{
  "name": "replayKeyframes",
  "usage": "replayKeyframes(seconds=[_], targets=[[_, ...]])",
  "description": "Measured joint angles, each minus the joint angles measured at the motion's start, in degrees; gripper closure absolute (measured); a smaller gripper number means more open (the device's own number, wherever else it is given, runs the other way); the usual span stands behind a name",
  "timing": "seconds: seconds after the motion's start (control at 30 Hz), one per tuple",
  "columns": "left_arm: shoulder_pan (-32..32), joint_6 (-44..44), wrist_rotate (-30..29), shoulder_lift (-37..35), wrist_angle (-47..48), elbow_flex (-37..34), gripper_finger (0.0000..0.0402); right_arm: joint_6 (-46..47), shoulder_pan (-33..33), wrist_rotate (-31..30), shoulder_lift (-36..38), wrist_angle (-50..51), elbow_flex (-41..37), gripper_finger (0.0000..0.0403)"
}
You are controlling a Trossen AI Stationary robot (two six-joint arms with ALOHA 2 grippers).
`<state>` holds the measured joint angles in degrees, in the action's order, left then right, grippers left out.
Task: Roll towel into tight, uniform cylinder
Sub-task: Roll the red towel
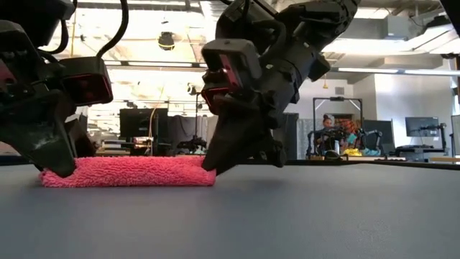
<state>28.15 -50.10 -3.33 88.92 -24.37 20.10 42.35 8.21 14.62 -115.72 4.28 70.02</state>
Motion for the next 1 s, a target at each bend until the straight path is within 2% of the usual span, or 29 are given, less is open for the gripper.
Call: replayKeyframes(seconds=[0.23,0.37,0.43,0.53,0.6,0.7,0.77,1.0], targets=[[-0.38,-0.16,0.46,0.00,0.22,0.02,0.0401,-6.48,-0.21,0.28,3.47,3.63,-0.11,0.0277],[-0.62,-0.44,0.44,0.00,0.21,0.02,0.0401,-12.50,1.87,-4.73,5.69,3.87,-0.04,0.0262],[-0.82,-0.66,0.37,0.00,0.22,0.02,0.0401,-19.34,4.58,-9.69,5.96,1.49,-0.04,0.0260],[-1.16,-0.93,0.52,0.00,0.18,0.02,0.0401,-34.93,10.07,-17.41,5.33,-1.92,-0.01,0.0260],[-1.27,-1.03,0.74,0.00,0.12,0.02,0.0401,-42.47,13.59,-24.75,4.08,-4.10,0.00,0.0259],[-1.25,-1.05,0.72,0.02,0.00,0.02,0.0401,-49.09,17.29,-38.21,2.22,-6.47,-0.02,0.0259],[-1.25,-1.07,0.72,0.02,-0.10,0.02,0.0401,-50.72,18.18,-43.68,1.98,-6.35,0.00,0.0259],[-1.30,-0.90,0.81,0.03,-0.23,0.00,0.0401,-50.26,17.83,-41.90,1.98,-6.29,0.01,0.0259]])
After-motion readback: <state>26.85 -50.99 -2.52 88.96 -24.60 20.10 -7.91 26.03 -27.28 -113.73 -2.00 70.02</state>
